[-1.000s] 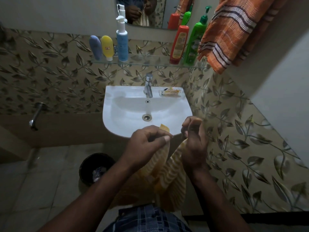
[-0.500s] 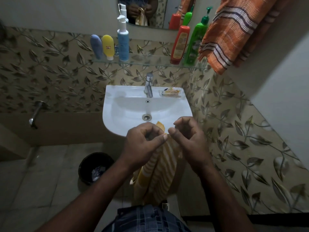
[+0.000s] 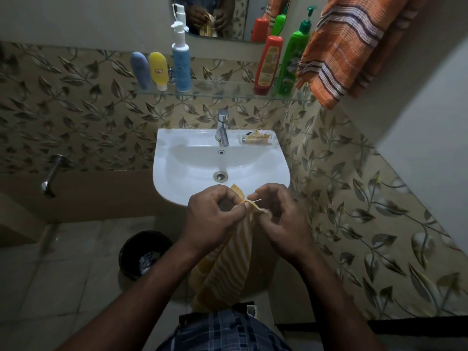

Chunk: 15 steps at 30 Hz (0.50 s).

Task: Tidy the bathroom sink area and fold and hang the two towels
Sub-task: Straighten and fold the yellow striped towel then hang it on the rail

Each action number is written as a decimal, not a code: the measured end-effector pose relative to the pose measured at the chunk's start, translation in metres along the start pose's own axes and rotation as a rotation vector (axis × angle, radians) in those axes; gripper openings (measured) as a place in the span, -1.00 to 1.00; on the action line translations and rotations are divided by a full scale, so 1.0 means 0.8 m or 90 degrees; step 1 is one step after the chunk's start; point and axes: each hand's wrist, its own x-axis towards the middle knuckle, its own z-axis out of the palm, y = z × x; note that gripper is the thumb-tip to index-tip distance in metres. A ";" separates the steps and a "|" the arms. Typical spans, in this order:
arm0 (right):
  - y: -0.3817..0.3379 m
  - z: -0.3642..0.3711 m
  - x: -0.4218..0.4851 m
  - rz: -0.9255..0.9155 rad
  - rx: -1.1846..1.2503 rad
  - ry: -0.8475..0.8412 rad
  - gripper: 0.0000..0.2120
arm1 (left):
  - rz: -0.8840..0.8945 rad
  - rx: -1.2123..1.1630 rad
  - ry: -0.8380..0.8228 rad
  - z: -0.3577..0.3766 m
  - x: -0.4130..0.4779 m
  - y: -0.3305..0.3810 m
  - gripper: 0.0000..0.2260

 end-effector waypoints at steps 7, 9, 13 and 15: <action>0.002 -0.016 0.002 0.095 0.224 0.089 -0.92 | -0.005 -0.034 -0.041 -0.006 -0.002 -0.006 -0.84; -0.007 -0.014 0.002 0.095 0.274 0.111 -0.92 | -0.043 -0.103 -0.072 -0.009 -0.002 -0.008 -0.79; -0.027 -0.010 0.003 0.042 0.188 0.045 -0.92 | -0.114 -0.199 -0.027 -0.015 0.003 -0.018 -0.88; -0.038 -0.010 0.001 -0.005 0.123 -0.134 -0.96 | -0.094 -0.194 -0.019 -0.018 0.007 -0.019 -0.89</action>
